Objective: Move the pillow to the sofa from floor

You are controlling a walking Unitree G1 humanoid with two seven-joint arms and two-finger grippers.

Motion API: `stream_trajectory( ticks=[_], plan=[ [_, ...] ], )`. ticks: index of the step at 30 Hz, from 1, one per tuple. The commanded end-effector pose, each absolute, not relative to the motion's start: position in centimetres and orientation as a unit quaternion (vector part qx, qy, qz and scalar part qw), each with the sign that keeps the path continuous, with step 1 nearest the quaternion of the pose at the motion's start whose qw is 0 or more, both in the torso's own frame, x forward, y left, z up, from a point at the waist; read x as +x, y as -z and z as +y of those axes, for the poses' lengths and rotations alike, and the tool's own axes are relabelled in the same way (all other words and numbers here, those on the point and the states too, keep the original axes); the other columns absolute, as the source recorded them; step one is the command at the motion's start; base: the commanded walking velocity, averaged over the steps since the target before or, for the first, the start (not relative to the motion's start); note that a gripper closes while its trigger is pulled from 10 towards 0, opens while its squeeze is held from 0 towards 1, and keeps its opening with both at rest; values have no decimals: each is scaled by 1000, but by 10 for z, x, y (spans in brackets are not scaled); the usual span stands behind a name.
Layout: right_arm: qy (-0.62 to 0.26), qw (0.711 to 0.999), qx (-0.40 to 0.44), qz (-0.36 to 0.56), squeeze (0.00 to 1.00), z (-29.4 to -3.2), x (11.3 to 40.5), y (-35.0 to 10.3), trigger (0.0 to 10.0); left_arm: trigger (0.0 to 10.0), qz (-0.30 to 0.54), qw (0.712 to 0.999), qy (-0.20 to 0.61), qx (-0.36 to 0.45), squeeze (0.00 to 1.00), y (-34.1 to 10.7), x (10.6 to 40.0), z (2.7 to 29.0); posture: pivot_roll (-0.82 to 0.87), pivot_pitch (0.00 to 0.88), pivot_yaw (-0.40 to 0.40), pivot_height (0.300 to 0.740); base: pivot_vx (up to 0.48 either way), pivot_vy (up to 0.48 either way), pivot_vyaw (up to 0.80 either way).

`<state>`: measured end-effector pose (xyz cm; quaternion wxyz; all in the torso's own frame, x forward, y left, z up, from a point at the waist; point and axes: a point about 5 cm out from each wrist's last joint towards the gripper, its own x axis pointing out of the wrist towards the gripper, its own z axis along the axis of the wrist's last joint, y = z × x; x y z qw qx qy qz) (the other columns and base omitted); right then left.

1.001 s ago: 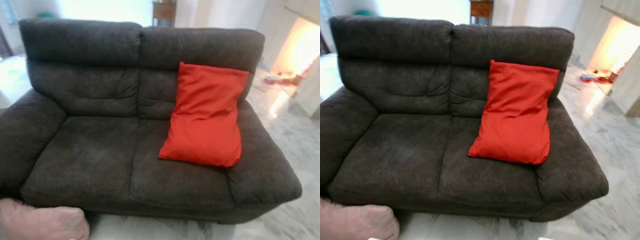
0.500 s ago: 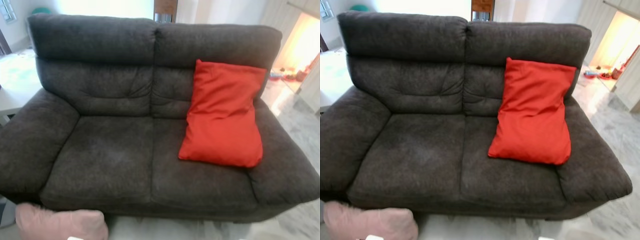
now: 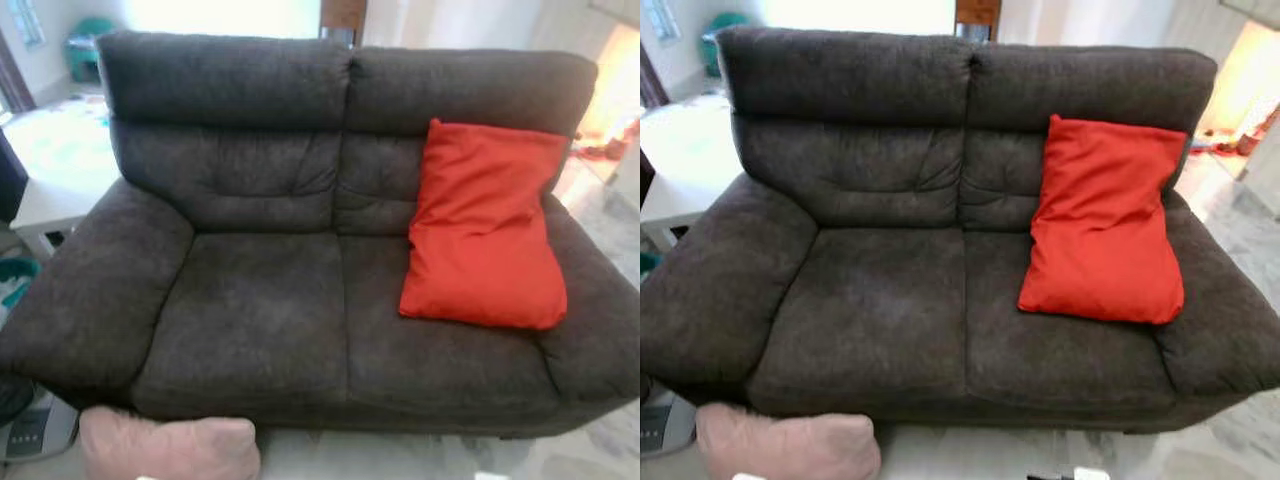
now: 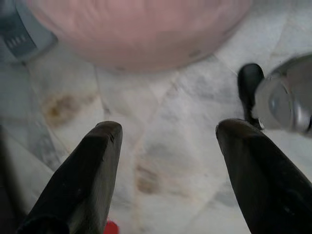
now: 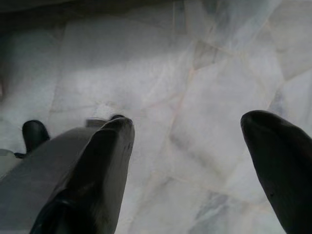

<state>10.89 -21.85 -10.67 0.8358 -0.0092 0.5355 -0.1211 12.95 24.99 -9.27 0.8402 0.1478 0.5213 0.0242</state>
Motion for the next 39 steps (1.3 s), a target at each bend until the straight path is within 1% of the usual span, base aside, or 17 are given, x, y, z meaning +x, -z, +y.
stream_trajectory(
  ticks=[1, 17, 28, 39],
  plan=[
    [129, 829, -10, 544, 0, -221, 102, 108, 10000, 10000, 522, 840, -21, 144, 0, 94, 129, 247, 63, 27, -24, 740, 0, 375, 0],
    [117, 828, -17, 548, 0, -222, 102, 108, 10000, 10000, 522, 841, -21, 143, 0, 94, 129, 247, 68, 35, -28, 740, 0, 376, 0],
    [116, 827, -17, 549, 0, -222, 102, 108, 10000, 10000, 522, 841, -23, 140, 0, 94, 128, 246, 68, 40, -31, 740, 0, 375, 490],
    [120, 828, -11, 548, 0, -221, 102, 108, 10000, 10000, 522, 841, -23, 140, 0, 94, 129, 247, 71, 47, -30, 740, 0, 374, 0]
  ],
)
